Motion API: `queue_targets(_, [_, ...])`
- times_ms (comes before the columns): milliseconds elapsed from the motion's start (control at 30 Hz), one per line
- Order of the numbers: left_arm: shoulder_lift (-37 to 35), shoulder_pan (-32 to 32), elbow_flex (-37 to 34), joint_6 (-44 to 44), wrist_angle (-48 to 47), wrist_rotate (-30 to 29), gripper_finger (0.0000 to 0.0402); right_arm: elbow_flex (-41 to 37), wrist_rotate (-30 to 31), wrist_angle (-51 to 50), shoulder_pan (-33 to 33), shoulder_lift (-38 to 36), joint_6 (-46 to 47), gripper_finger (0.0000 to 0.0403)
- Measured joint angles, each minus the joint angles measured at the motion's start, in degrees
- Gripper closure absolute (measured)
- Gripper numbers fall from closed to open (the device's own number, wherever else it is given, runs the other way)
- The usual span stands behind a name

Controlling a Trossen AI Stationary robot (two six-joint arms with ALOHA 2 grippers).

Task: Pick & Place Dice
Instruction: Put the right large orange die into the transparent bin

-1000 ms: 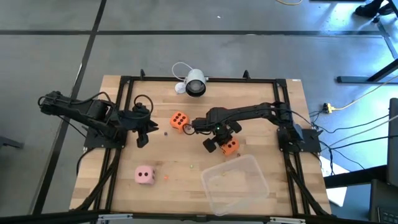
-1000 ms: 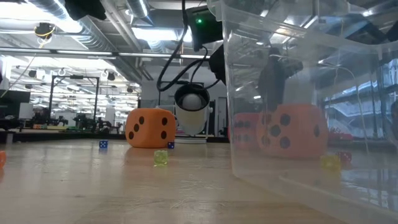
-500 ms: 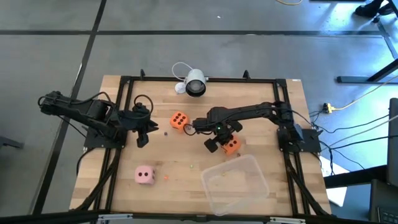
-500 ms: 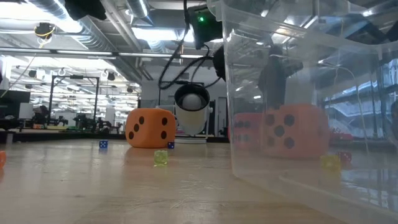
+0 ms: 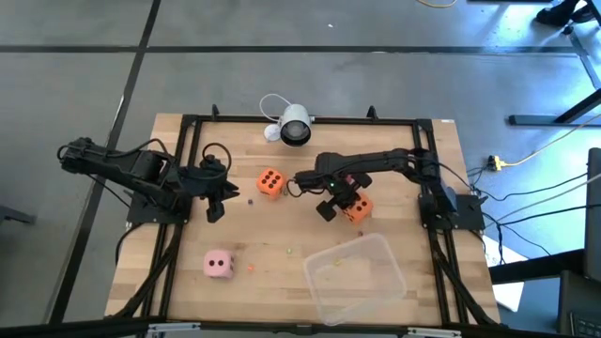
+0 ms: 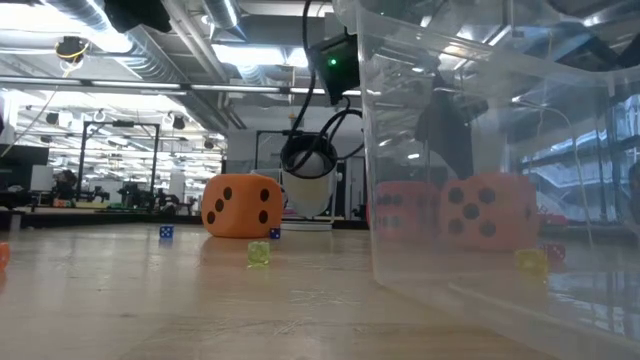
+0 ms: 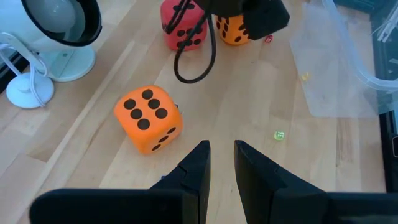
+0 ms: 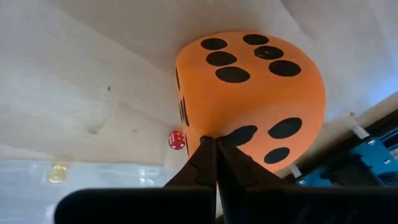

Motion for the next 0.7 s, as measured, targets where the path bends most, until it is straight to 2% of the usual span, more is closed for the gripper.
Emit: queue_targets(700, [0.00,0.20,0.00,0.07,0.01,-1.44,0.0336,0.09,2.29,0.20,-0.68,-5.57,-1.32,0.0403])
